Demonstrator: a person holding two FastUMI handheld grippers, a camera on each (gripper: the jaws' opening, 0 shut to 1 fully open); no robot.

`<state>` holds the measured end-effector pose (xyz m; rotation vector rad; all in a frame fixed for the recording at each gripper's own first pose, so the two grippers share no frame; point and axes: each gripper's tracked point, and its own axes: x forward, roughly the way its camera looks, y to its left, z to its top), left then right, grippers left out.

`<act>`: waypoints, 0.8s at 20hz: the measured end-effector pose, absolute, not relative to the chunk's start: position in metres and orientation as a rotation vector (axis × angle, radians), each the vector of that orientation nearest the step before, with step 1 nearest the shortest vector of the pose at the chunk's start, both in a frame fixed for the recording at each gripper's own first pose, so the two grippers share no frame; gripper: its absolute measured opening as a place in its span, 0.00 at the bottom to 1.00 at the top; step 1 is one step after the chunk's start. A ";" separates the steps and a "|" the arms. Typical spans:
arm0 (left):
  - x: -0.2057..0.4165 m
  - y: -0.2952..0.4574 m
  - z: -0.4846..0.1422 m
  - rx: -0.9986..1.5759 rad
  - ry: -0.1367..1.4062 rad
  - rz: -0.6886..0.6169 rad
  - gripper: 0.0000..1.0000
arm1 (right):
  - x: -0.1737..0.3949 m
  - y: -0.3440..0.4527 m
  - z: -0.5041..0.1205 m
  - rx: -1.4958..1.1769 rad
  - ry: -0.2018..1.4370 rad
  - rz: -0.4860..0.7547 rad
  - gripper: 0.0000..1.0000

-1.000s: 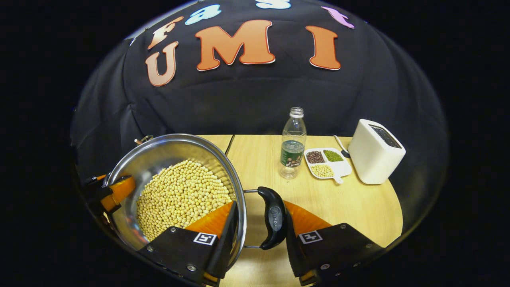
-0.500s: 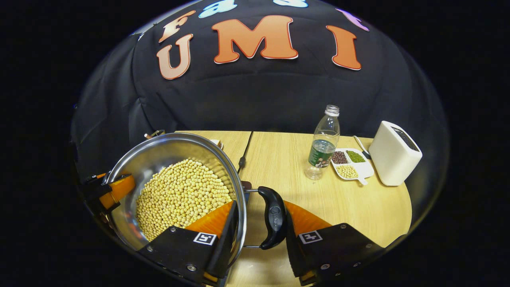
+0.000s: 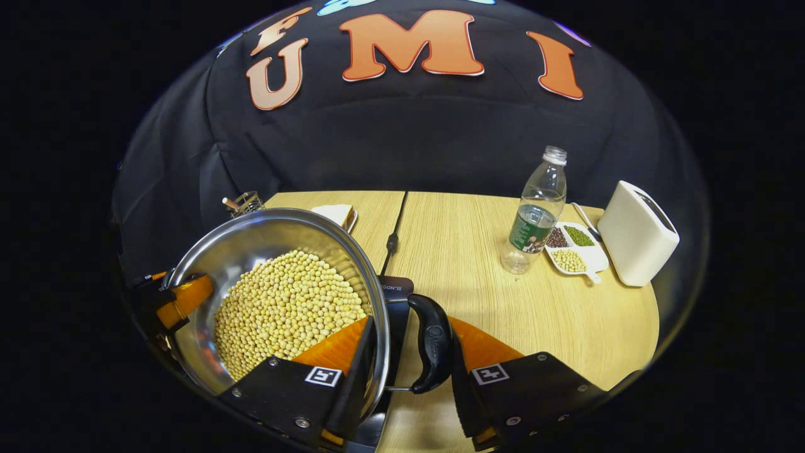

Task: First push the handle of the pot to place it horizontally, then grasp the pot with both hands and set it on the induction cooktop.

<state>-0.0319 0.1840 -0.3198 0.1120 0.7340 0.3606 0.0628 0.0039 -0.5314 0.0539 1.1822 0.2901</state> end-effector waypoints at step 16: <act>-0.026 0.192 -0.322 0.117 0.826 0.305 0.87 | 0.103 -0.008 -0.531 0.080 1.224 0.264 0.64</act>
